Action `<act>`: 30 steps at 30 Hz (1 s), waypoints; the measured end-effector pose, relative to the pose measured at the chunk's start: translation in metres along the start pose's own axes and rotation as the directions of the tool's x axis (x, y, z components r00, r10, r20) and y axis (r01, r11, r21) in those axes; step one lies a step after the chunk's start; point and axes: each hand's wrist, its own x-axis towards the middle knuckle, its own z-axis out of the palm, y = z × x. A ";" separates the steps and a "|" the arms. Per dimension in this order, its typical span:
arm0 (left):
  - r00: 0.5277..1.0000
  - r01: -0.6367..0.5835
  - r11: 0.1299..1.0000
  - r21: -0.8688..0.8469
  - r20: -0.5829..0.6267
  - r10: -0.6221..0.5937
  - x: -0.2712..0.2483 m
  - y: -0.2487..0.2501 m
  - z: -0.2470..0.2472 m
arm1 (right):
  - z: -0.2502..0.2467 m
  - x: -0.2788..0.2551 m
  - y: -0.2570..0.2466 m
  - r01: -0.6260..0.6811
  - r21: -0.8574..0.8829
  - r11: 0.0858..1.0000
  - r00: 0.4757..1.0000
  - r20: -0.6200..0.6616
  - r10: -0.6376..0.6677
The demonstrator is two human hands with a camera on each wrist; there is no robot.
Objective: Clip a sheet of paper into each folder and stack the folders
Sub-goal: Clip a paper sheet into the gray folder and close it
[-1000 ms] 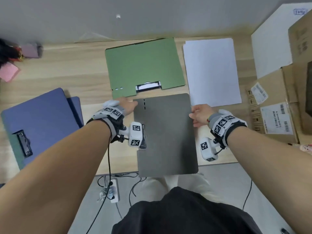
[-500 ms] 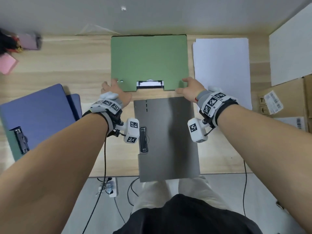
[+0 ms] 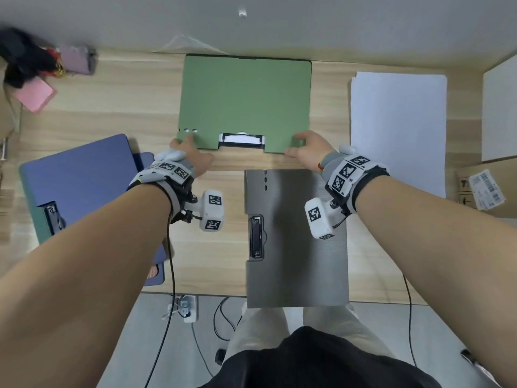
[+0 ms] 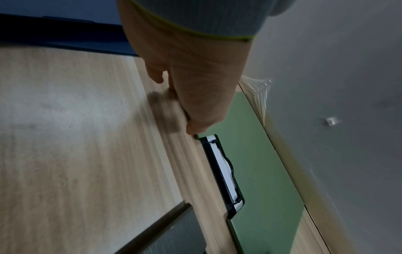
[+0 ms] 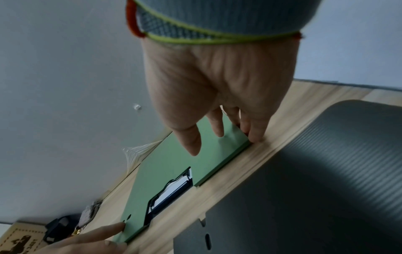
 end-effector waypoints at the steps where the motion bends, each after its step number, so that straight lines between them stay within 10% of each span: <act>1: 1.000 0.004 1.000 0.000 -0.002 -0.004 0.000 0.001 0.000 | 0.000 0.000 0.000 -0.001 -0.006 1.000 1.000 0.007 0.001; 7: 0.986 -0.031 0.994 -0.103 -0.165 0.014 -0.028 0.051 -0.013 | -0.039 -0.011 0.015 -0.045 0.002 0.999 0.996 -0.078 0.045; 16: 0.894 -0.364 0.866 -0.343 0.133 0.428 -0.095 0.177 0.052 | -0.122 -0.038 0.106 -0.228 0.047 0.972 0.933 -0.275 0.232; 30: 0.852 -0.105 0.773 -0.626 0.344 0.395 -0.135 0.249 0.123 | -0.125 -0.040 0.173 -0.235 -0.009 0.972 0.967 -0.104 0.233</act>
